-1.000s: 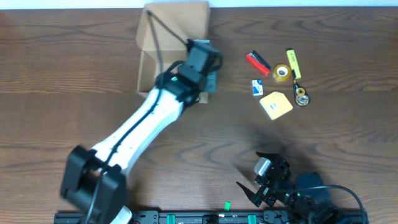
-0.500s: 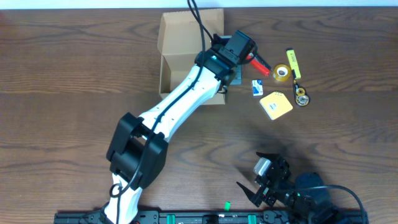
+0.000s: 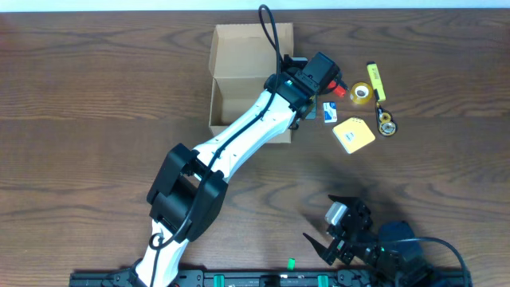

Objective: Pack container

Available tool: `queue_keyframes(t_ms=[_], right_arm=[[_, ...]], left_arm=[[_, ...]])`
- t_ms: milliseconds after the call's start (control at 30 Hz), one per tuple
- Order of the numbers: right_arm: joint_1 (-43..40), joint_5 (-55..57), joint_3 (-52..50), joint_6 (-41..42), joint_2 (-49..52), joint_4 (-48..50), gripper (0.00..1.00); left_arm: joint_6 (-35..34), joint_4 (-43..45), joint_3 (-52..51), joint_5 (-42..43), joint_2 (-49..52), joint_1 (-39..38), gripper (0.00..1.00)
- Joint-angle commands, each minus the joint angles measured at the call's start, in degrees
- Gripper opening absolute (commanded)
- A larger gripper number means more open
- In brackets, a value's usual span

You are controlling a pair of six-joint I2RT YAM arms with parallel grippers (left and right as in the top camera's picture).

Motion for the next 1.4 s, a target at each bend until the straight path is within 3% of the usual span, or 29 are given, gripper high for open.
queue_keyframes(t_ms=[0,33,100,367,633,867,1100,1367], right_arm=[[0.42,-0.07,-0.52,0.74,-0.37,-0.31,0.99],[0.42,-0.07,-0.52,0.72,-0.37,-0.31,0.99],[0.42,-0.07,-0.52,0.72,-0.37,-0.31,0.99],[0.42,-0.07,-0.52,0.72,-0.37,-0.31,0.99],[0.42,-0.04,-0.52,0.72,-0.37,-0.31,0.99],[0.42,-0.04,-0.52,0.72,-0.37,-0.31,0.99],[0.42,-0.04,-0.52,0.72,-0.37,-0.31,0.99],[0.42,-0.04,-0.52,0.70,-0.37,-0.31,0.99]], left_arm=[[-0.39,-0.04,1.64,-1.18,0.07,0.09,0.48],[0.02,0.07,1.64,-1.16,0.04,0.09,0.54],[1.86,0.61,1.79,-1.16,-0.07,0.09,0.56],[11.52,-3.58,11.23,-1.92,-2.21,0.63,0.58],[15.02,-16.76,15.02,-20.52,-10.75,2.78,0.59],[15.32,-29.70,14.29,-10.23,-12.81,13.51,0.47],[27.28,-19.39,3.74,6.95,-12.81,22.36,0.50],[30.08,-4.61,-10.05,9.94,-12.81,25.99,0.59]])
